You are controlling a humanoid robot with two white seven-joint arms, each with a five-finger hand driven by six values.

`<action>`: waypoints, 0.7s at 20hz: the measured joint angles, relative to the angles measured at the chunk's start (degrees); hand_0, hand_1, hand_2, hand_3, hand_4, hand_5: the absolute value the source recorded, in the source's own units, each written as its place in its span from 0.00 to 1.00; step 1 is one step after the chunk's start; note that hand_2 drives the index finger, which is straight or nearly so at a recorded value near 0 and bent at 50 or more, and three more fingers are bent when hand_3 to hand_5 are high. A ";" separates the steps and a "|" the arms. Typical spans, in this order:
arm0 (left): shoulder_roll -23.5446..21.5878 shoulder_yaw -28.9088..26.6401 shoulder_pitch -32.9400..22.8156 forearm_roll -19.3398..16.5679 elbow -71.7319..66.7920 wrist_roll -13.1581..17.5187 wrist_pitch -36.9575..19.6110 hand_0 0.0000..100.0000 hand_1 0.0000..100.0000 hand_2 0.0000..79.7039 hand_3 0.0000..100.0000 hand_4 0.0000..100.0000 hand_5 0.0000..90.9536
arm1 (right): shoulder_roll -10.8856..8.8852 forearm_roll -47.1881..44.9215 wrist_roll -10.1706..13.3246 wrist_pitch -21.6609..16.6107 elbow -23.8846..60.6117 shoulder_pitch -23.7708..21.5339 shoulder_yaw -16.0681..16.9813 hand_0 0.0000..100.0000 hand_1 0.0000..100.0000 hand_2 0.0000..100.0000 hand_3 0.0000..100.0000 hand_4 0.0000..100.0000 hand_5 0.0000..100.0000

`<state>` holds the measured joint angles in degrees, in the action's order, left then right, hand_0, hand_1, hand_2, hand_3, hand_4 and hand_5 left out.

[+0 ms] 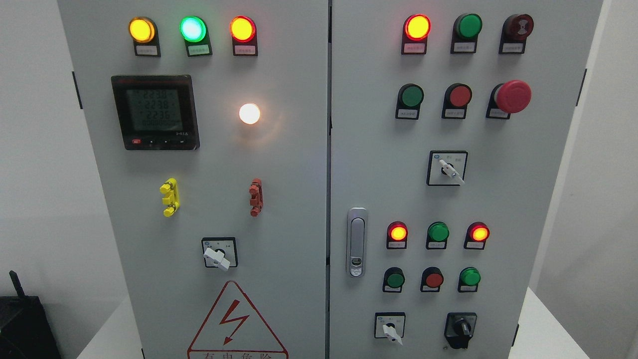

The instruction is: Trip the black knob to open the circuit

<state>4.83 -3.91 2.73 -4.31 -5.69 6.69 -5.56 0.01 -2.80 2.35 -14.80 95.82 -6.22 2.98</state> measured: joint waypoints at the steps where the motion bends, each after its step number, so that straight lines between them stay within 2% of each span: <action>1: 0.00 0.00 0.00 0.00 0.00 0.00 0.00 0.12 0.39 0.00 0.00 0.00 0.00 | -0.01 0.00 -0.03 0.11 0.15 0.27 -0.17 0.00 0.00 0.10 1.00 1.00 1.00; 14: 0.00 0.00 0.00 0.00 0.00 0.00 0.00 0.12 0.39 0.00 0.00 0.00 0.00 | -1.13 -0.01 -0.15 1.27 1.35 2.34 -2.11 0.00 0.00 0.10 1.00 1.00 1.00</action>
<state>4.83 -3.91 2.73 -4.31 -5.69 6.69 -5.56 -1.12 -2.81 2.20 -13.53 97.17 -3.88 0.87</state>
